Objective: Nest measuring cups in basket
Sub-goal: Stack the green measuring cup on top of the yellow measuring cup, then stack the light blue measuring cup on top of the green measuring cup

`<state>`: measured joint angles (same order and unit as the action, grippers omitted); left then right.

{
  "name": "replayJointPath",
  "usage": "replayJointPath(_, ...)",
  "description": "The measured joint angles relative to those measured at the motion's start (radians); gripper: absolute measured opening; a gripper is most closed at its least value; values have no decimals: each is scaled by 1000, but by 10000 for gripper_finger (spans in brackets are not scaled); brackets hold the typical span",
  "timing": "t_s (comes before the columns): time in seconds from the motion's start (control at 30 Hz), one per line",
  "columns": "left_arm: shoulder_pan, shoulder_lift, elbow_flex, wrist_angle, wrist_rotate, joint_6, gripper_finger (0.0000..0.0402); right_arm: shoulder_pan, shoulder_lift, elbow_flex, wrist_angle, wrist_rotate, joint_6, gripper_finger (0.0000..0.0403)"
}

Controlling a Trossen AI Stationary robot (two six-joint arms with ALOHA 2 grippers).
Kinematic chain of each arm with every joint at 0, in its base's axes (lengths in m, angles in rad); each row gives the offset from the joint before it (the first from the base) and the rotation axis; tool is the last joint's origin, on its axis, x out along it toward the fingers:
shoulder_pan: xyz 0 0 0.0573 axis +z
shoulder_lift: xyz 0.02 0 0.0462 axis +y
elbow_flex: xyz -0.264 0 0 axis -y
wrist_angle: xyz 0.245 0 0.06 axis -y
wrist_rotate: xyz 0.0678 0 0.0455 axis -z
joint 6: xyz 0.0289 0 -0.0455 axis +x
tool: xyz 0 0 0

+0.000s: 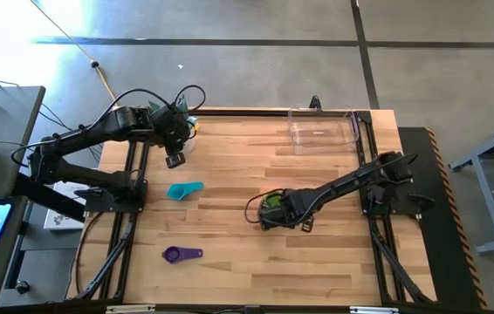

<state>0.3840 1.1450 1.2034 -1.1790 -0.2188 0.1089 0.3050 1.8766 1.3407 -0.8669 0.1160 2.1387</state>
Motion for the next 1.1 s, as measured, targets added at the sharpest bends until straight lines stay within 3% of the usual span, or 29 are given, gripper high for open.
replayJointPath(0.57,0,0,0,-32,0,0,115,15,22,7,39,-31,-35,66)
replayJointPath(0.87,0,0,0,-84,64,-61,115,44,21,175,-267,10,-124,66)
replayJointPath(1.1,-29,0,0,-181,87,-158,115,-19,20,344,-532,71,-437,66)
